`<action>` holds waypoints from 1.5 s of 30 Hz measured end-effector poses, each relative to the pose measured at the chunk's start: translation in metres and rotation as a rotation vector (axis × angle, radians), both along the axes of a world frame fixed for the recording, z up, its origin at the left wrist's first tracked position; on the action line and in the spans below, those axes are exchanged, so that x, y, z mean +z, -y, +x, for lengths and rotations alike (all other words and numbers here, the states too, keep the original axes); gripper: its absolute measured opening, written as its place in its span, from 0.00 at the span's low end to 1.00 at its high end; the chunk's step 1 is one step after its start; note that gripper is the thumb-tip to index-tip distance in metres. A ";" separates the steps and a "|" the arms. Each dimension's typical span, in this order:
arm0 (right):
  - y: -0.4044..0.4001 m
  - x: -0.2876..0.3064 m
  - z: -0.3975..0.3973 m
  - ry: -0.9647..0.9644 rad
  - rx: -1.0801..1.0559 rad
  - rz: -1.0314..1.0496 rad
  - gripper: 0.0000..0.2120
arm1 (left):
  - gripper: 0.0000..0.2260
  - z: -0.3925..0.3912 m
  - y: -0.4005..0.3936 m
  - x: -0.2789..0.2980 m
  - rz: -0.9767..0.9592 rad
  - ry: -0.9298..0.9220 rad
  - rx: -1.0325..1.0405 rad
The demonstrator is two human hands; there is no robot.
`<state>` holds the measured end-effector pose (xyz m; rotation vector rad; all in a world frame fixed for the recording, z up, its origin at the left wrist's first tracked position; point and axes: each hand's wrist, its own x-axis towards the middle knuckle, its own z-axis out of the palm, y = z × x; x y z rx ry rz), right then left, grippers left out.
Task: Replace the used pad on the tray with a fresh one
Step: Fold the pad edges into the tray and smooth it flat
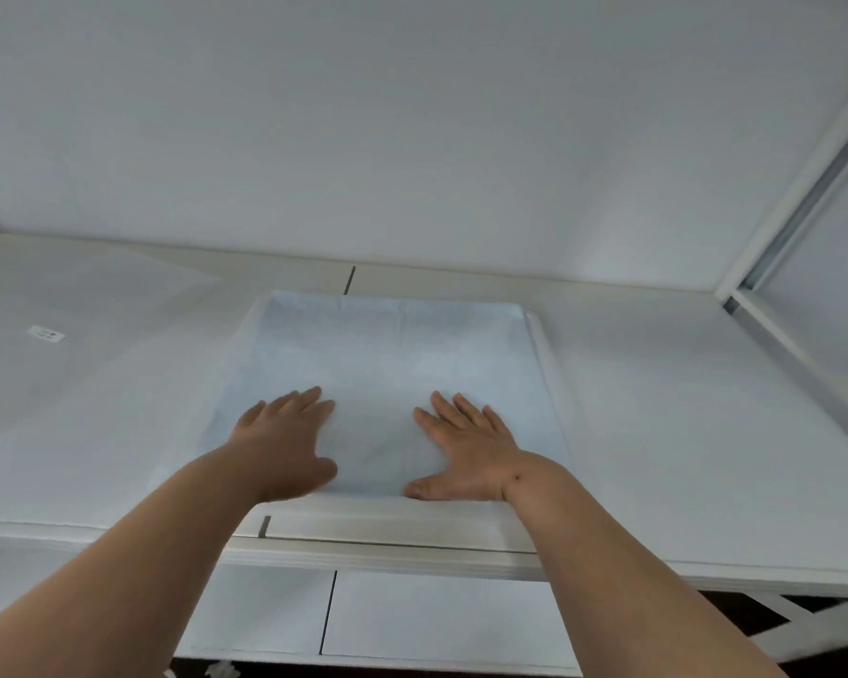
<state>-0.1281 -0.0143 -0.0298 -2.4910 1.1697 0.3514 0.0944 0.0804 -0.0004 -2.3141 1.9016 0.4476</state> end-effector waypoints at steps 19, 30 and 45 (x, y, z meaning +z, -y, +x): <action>0.000 -0.006 -0.048 -0.032 -0.243 -0.080 0.47 | 0.44 -0.040 0.012 -0.029 0.131 -0.100 -0.074; 0.012 0.011 -0.058 0.095 -0.210 0.110 0.51 | 0.37 -0.086 0.032 -0.018 -0.096 -0.115 -0.013; 0.012 0.051 -0.083 -0.091 -0.043 0.210 0.46 | 0.49 -0.096 0.038 -0.030 0.126 -0.121 -0.055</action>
